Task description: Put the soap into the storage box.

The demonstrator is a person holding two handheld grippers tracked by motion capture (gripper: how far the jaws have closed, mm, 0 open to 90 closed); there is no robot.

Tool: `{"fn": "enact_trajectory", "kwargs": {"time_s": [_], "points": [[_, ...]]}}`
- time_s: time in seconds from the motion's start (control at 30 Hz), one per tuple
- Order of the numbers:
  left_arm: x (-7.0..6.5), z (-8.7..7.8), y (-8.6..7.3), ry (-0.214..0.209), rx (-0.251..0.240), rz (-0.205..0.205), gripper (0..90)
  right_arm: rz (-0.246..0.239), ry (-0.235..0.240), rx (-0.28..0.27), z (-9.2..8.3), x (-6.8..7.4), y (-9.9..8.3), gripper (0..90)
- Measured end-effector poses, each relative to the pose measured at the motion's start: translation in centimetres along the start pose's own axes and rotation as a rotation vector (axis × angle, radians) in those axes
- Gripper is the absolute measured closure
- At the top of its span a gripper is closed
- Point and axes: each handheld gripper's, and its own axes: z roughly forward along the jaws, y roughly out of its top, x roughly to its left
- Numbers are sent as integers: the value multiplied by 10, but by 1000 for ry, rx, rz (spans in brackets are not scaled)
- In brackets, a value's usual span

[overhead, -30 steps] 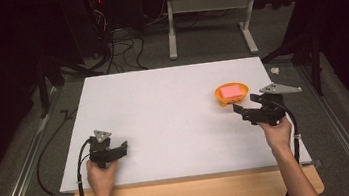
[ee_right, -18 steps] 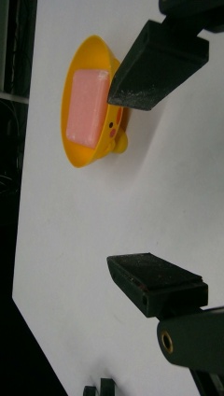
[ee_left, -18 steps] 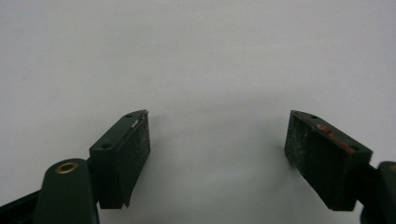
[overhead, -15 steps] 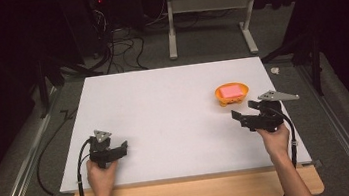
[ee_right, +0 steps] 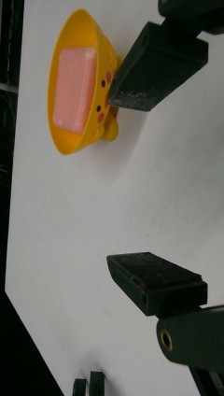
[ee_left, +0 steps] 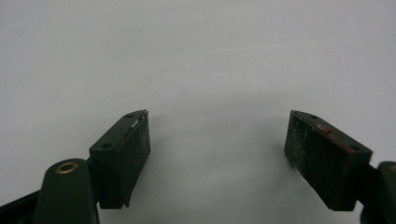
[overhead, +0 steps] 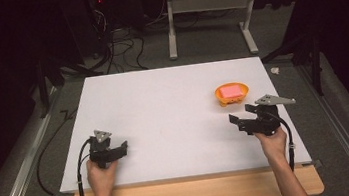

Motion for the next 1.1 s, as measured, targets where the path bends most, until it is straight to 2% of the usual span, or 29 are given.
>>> {"fn": "enact_trajectory", "kwargs": {"time_s": [0.57, 1.1], "points": [[0, 0, 0, 0, 0, 0, 225, -26, 16, 31, 18, 9, -7, 208], [0, 0, 0, -1, 0, -1, 225, -28, 0, 72, 35, 9, -15, 209]]}}
